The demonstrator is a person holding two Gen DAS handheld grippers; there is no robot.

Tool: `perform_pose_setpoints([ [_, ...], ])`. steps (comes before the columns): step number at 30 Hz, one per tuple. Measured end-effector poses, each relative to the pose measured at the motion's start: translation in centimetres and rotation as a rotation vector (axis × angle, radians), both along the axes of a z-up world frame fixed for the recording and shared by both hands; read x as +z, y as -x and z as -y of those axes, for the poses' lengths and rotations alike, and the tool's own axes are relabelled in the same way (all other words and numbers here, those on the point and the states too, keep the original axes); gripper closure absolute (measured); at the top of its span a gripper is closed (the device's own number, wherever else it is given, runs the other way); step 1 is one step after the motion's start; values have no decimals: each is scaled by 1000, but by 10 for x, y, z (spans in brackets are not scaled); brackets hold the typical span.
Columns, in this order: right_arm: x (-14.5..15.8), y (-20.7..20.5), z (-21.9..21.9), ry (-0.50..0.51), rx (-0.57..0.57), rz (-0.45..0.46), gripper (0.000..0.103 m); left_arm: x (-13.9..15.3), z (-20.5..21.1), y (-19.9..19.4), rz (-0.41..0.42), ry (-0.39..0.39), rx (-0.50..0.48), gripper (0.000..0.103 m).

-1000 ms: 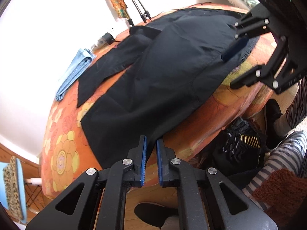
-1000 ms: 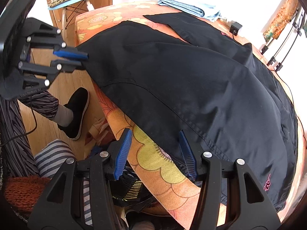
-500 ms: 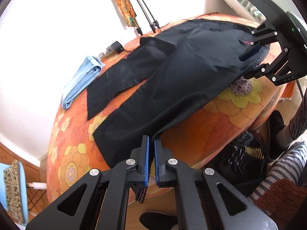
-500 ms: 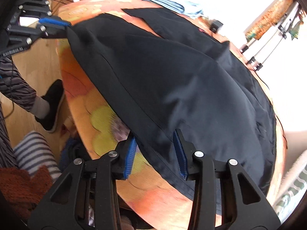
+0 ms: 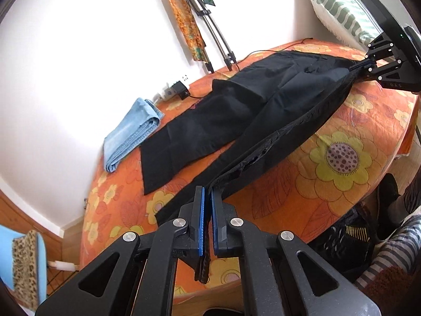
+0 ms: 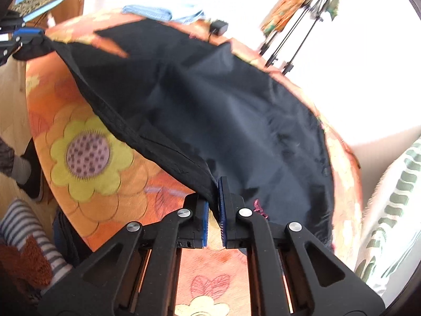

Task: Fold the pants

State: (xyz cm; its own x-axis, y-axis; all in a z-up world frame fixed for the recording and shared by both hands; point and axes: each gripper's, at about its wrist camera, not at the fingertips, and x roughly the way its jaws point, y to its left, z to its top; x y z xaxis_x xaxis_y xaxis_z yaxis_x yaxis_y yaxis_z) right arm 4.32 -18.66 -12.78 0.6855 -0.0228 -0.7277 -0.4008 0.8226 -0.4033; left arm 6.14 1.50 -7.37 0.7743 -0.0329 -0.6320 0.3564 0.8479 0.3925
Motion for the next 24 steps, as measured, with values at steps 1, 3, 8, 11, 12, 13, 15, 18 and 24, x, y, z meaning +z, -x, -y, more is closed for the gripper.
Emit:
perform_pose_setpoints([
  [1,10,0,-1,0,-3,30,98,5,-2,-2,12,6,5,99],
  [3,31,-1,-4,-10,-6,81,98,19,-6,-8,42,21,15,99],
  [8,79,-17,-14,1,10,169,99,51,-11,-25,110,27,23,99],
  [11,96,-36,-24,52,40,179,99,65,-13,-43,139,22,28,99],
  [12,99,-45,-26,64,43,177,99,69,-15,-52,136,28,31,99],
  [13,101,-53,-29,76,44,175,99,71,-16,-60,138,31,34,99],
  [15,104,-71,-33,97,43,174,100,70,-15,-78,144,31,43,99],
  [18,102,-101,-40,130,46,181,100,58,-11,-103,138,14,56,99],
  [24,78,-174,-50,176,65,105,100,26,-9,-164,91,-6,77,99],
])
